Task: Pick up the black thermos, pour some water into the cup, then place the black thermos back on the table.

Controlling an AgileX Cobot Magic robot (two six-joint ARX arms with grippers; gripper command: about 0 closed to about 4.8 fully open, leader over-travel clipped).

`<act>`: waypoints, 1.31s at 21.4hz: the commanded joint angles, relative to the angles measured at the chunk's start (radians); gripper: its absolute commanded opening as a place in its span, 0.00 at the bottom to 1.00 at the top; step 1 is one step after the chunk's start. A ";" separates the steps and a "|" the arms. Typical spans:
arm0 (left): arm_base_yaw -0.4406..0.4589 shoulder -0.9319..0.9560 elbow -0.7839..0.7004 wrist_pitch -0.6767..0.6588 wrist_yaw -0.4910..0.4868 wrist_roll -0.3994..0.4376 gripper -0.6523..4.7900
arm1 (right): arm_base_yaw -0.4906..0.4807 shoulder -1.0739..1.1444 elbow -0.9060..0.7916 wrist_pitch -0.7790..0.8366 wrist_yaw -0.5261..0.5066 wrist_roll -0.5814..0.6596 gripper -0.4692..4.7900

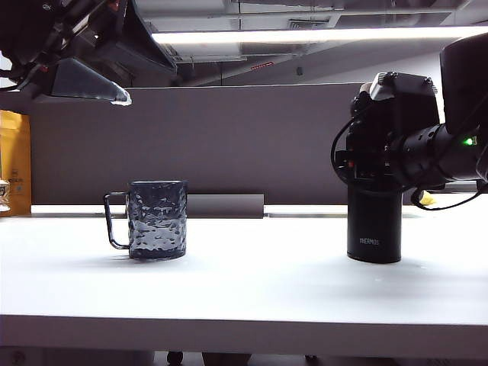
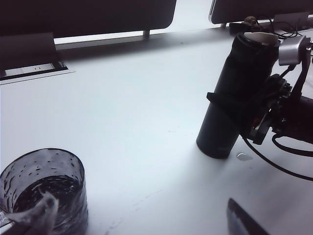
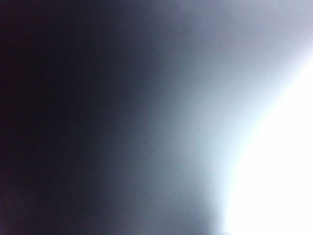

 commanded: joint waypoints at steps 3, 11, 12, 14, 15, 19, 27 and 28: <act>0.006 -0.002 0.030 -0.030 -0.097 0.046 1.00 | 0.019 -0.122 0.122 -0.169 -0.186 -0.119 0.26; 0.025 0.020 0.155 -0.249 -0.157 0.188 1.00 | 0.053 0.133 0.790 -0.407 -0.235 -0.576 0.27; 0.025 0.021 0.155 -0.307 -0.184 0.187 1.00 | 0.064 0.185 0.844 -0.427 -0.239 -0.643 0.27; 0.026 0.056 0.155 -0.404 -0.263 0.188 1.00 | 0.085 0.294 0.927 -0.425 -0.244 -0.785 0.27; 0.029 0.089 0.155 -0.404 -0.272 0.187 1.00 | 0.100 0.330 0.940 -0.416 -0.258 -0.847 0.27; 0.050 0.219 0.189 -0.373 -0.279 0.153 1.00 | 0.145 0.431 0.950 -0.344 -0.340 -1.048 0.27; 0.055 0.219 0.199 -0.288 -0.279 0.153 1.00 | 0.158 0.447 0.970 -0.309 -0.385 -1.465 0.26; 0.055 0.219 0.199 -0.288 -0.279 0.153 1.00 | 0.158 0.454 0.993 -0.314 -0.396 -1.490 0.26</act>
